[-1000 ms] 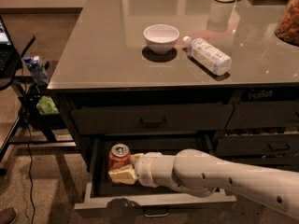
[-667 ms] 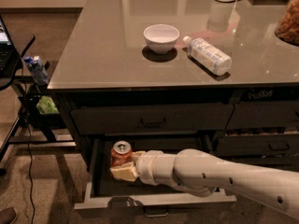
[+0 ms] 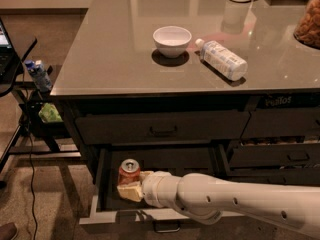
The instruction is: Place coke can into middle drawer
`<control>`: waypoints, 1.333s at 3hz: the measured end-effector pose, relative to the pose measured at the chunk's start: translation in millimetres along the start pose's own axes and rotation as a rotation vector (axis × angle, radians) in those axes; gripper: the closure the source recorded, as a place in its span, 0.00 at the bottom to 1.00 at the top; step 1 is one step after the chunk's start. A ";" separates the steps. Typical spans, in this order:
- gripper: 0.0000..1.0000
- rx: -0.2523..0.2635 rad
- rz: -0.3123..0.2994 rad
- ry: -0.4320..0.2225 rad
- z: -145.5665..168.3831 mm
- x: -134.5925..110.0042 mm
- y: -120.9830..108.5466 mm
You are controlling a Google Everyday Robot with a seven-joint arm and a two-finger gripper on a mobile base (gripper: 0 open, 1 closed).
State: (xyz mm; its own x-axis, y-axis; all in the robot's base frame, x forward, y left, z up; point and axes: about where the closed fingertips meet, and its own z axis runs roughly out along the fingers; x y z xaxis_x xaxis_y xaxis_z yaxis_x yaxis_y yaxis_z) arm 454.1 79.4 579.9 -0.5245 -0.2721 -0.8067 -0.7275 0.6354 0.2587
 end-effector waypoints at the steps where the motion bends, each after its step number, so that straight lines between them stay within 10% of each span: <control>1: 1.00 0.049 0.005 -0.002 14.3 12.3 -12.6; 4: 1.00 0.092 0.075 0.012 47.9 46.2 -35.5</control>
Offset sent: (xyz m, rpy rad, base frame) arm 0.0294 -0.0073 -0.0619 -0.0548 -0.0060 -0.1041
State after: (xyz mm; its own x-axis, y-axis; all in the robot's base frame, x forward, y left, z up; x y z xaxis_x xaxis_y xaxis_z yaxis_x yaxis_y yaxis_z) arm 476.9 78.8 508.0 -0.5819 -0.2297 -0.7802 -0.6426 0.7178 0.2680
